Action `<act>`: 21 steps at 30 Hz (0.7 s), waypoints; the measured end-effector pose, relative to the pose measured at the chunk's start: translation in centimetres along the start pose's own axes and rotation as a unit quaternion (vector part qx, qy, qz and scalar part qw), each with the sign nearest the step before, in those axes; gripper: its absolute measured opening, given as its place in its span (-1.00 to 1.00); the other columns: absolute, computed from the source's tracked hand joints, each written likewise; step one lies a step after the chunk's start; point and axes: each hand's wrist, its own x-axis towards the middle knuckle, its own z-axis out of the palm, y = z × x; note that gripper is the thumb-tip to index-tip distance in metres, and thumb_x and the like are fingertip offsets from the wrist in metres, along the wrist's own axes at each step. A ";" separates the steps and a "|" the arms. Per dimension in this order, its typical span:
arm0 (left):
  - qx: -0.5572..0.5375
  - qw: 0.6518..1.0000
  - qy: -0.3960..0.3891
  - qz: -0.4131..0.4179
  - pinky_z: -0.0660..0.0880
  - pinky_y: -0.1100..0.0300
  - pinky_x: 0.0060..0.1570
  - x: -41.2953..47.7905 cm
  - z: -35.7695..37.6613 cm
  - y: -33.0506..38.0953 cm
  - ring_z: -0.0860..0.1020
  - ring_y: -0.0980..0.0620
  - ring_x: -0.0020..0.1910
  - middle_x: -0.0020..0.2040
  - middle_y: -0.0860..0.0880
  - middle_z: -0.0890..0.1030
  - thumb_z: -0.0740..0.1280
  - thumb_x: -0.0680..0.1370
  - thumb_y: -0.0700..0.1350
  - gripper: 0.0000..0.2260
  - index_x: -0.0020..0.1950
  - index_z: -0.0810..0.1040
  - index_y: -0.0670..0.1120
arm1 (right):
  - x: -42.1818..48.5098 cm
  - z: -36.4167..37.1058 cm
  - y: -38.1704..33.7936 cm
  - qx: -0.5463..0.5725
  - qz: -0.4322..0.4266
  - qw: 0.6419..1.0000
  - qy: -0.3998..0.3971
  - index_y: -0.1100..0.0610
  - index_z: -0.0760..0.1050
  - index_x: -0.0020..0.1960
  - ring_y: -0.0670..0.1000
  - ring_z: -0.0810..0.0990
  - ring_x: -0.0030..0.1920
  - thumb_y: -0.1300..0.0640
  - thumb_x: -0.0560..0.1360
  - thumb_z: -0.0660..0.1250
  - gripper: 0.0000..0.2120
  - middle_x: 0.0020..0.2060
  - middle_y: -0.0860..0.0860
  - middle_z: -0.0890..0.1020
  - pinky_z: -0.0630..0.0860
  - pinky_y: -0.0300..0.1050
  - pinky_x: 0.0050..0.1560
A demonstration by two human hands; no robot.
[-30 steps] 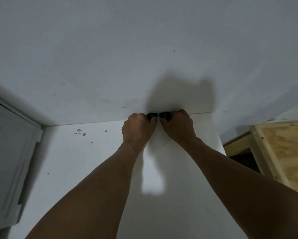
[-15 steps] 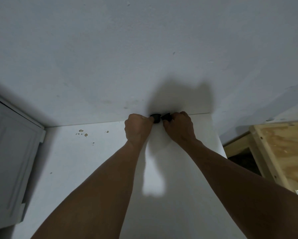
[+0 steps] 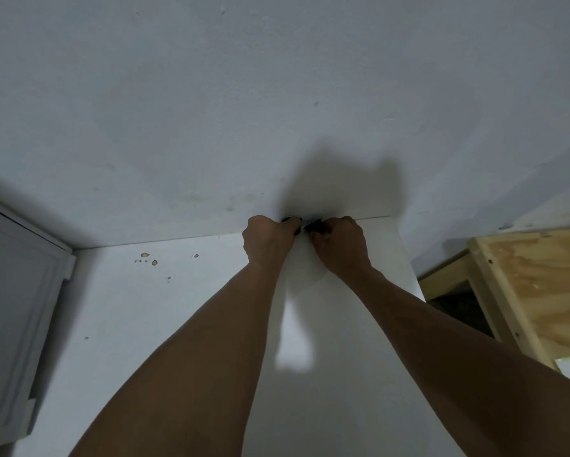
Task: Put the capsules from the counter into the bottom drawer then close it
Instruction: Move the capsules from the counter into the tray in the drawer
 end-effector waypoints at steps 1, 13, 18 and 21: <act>-0.010 1.000 -0.002 -0.002 0.38 0.27 -0.39 -0.1 -0.2 0.1 0.47 -0.03 -0.39 -0.40 -0.03 0.48 0.50 0.29 -0.01 -0.69 -0.37 0.42 -0.14 | -0.1 -0.2 -0.1 0.002 0.006 1.000 0.003 0.18 0.62 0.06 0.11 0.52 0.04 0.04 0.53 0.30 -0.75 -0.09 0.15 0.63 0.45 -0.12 -0.04; -0.080 0.995 -0.032 0.052 0.52 0.15 -0.17 -2.6 -3.7 -2.1 0.52 -0.03 -0.40 -0.35 -0.10 0.62 0.47 0.32 0.03 -0.72 -0.26 0.54 -0.18 | -2.8 -2.1 -1.1 0.135 0.080 0.987 0.034 0.18 0.45 0.02 0.04 0.53 -0.18 0.17 0.40 0.43 -0.75 -0.24 0.00 0.56 0.47 -0.13 -0.21; -0.082 0.994 -0.047 0.060 0.57 0.07 0.03 -2.9 -4.5 -2.8 0.66 0.01 -0.25 -0.21 -0.04 0.68 0.49 0.31 0.08 -0.65 0.02 0.58 -0.01 | -3.4 -2.4 -1.1 0.143 0.037 0.989 0.027 0.04 0.47 0.11 0.01 0.54 -0.26 0.26 0.40 0.35 -0.69 -0.19 0.06 0.64 0.44 -0.24 -0.31; -0.070 0.992 -0.055 0.091 0.55 0.10 0.00 -3.6 -5.3 -2.9 0.65 0.02 -0.29 -0.22 -0.04 0.68 0.45 0.34 0.05 -0.78 -0.06 0.60 0.04 | -4.0 -2.8 -1.5 0.142 0.039 0.988 0.039 0.12 0.43 0.00 0.03 0.53 -0.24 0.29 0.37 0.33 -0.77 -0.20 0.05 0.61 0.39 -0.25 -0.34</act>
